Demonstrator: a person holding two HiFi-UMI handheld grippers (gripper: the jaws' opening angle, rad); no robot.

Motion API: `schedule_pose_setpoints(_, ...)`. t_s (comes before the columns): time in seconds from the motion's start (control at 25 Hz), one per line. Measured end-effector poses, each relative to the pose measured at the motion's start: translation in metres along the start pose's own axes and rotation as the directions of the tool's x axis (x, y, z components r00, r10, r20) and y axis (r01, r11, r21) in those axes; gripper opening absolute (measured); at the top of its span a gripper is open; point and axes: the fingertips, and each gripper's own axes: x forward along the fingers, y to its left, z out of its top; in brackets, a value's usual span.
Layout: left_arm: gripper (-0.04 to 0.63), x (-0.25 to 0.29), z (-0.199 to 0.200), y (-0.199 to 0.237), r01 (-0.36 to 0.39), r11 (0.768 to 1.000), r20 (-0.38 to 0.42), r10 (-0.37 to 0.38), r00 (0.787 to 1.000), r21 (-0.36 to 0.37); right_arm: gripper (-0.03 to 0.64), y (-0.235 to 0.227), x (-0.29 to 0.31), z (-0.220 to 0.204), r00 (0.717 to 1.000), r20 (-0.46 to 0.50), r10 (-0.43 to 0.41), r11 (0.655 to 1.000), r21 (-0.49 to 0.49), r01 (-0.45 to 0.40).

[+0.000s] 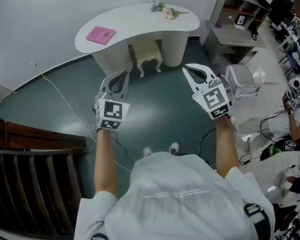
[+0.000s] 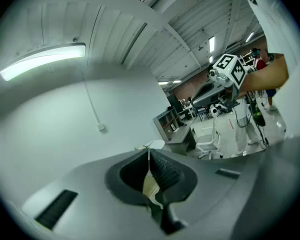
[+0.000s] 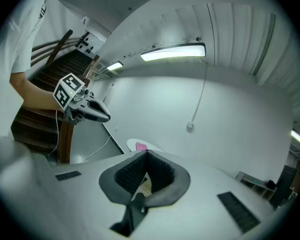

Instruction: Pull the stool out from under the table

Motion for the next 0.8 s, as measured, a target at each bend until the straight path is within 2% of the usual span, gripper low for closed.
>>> schedule_pose_setpoints(0.32,0.018,0.016,0.002,-0.016,0.014,1.000,-0.022,-0.015,1.000,-0.008,0.009,-0.020,-0.002,-0.016,1.000,0.008,-0.009,1.000,0.021,0.009)
schedule_pose_setpoints(0.48,0.018,0.027,0.004,-0.031,0.014,1.000,-0.037,-0.014,0.999,-0.003,0.009,-0.029,-0.007,-0.030,1.000,0.011,0.003,1.000,0.016,-0.003)
schedule_pose_setpoints(0.8,0.018,0.035,0.011,-0.063,-0.005,1.000,-0.071,0.004,0.997,-0.014,0.009,-0.050,-0.027,-0.050,0.997,0.058,0.047,0.996,0.079,-0.052)
